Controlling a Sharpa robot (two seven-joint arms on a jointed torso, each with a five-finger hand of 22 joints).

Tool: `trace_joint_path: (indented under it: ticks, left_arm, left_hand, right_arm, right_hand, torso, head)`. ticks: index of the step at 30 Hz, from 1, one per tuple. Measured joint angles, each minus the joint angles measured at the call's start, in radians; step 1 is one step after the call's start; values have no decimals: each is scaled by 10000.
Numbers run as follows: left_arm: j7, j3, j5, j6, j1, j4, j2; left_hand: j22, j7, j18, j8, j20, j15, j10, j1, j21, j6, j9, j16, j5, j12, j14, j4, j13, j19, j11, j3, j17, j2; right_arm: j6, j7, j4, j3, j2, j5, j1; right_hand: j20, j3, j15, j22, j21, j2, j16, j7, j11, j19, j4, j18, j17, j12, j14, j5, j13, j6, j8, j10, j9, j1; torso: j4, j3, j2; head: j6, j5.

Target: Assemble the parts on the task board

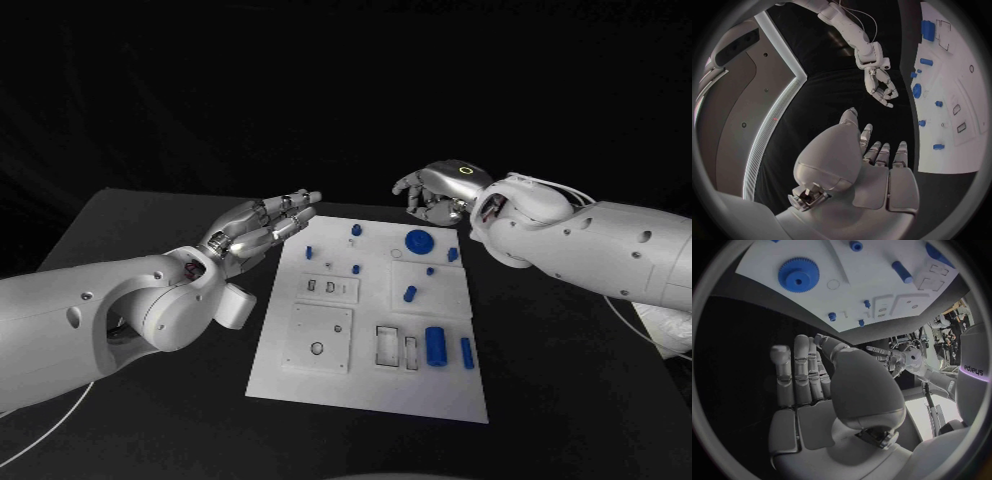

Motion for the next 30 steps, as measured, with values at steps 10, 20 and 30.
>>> trace_joint_path:
  ticks: [10, 20, 30]
  left_arm:
    - [1, -2, -55, 31, -12, -73, 45]
    - [-1, -3, -90, 100, -21, -112, 75]
    - [-5, -3, -148, 164, -29, -133, 96]
  left_hand:
    - [0, 36, -1, 38, 73, 0, 37, 0, 0, 36, 9, 0, 41, 0, 0, -27, 13, -1, 36, 27, -1, 0]
    - [0, 36, -1, 87, 73, 35, 72, 41, 0, 36, 7, 0, 40, 0, -35, -27, 23, -1, 71, 27, 0, 41]
    - [0, 36, -1, 87, 72, 71, 72, 80, 0, 35, 7, 0, 82, 0, 1, -53, 30, -1, 71, 53, 2, 2]
  right_arm:
    - [439, -603, 491, -51, -695, -175, -63]
    - [1226, -1381, 310, -60, -672, -747, -313]
    - [1757, -1757, 150, -61, -451, -1039, -594]
  right_hand:
    - [-253, -1771, -103, 2456, 3629, -122, 5718, -90, -338, 4227, 1163, -992, 7369, 10257, 4262, -23, 9498, 479, 391, 4558, 1088, -1341]
    - [-186, -1902, -54, 2501, 4937, -151, 5775, 179, -176, 4778, 1177, -1264, 7425, 10333, 4311, 1077, 9553, -158, 542, 4638, 2367, -1470]
    - [-75, -1655, 23, 2500, 5035, -83, 5774, 260, -36, 4808, 930, -1414, 7424, 10332, 4310, 1948, 9552, -236, 542, 4643, 2682, -1401]
  torso:
    - [-48, 6, 7]
    - [-57, 16, 20]
    - [-54, 12, 13]
  head:
    - [53, -28]
    - [57, -18]
    - [43, 5]
